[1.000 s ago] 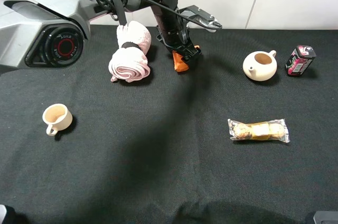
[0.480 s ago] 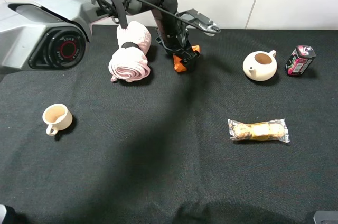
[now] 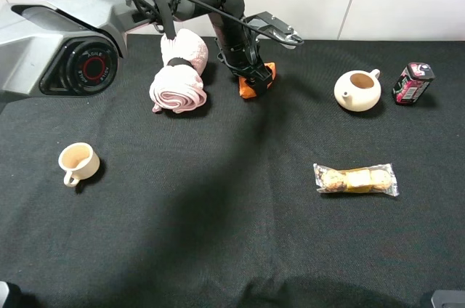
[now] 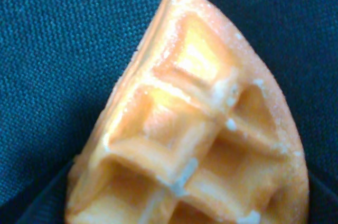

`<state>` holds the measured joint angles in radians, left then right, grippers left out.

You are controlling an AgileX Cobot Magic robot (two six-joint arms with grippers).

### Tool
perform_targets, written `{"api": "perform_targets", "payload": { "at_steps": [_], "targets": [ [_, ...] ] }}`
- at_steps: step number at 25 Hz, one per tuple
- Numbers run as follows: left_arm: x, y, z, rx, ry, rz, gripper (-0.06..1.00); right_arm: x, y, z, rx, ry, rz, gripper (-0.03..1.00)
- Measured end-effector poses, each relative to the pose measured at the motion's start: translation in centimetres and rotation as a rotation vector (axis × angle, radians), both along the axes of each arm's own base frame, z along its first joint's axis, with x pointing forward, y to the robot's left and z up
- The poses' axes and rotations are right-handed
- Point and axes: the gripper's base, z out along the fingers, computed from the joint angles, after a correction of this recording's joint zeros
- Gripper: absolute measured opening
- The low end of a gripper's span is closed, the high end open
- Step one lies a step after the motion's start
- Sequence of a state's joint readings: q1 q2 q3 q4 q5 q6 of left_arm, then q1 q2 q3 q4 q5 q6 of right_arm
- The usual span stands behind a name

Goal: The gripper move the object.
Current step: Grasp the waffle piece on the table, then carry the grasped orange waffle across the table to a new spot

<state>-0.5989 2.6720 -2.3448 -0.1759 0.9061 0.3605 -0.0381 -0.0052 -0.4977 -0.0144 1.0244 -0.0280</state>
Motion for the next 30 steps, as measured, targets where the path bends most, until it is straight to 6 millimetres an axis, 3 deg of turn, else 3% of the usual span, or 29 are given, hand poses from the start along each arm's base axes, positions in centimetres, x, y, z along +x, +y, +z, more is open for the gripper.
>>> {"api": "perform_targets", "payload": {
  "at_steps": [19,30],
  "targets": [
    [0.0,0.0,0.1,-0.005,0.005,0.021,0.79,0.0,0.0,0.0,0.0,0.0,0.0,0.69],
    [-0.2,0.0,3.9,-0.01,0.027,0.044,0.79,0.0,0.0,0.0,0.0,0.0,0.0,0.69]
  ]
}}
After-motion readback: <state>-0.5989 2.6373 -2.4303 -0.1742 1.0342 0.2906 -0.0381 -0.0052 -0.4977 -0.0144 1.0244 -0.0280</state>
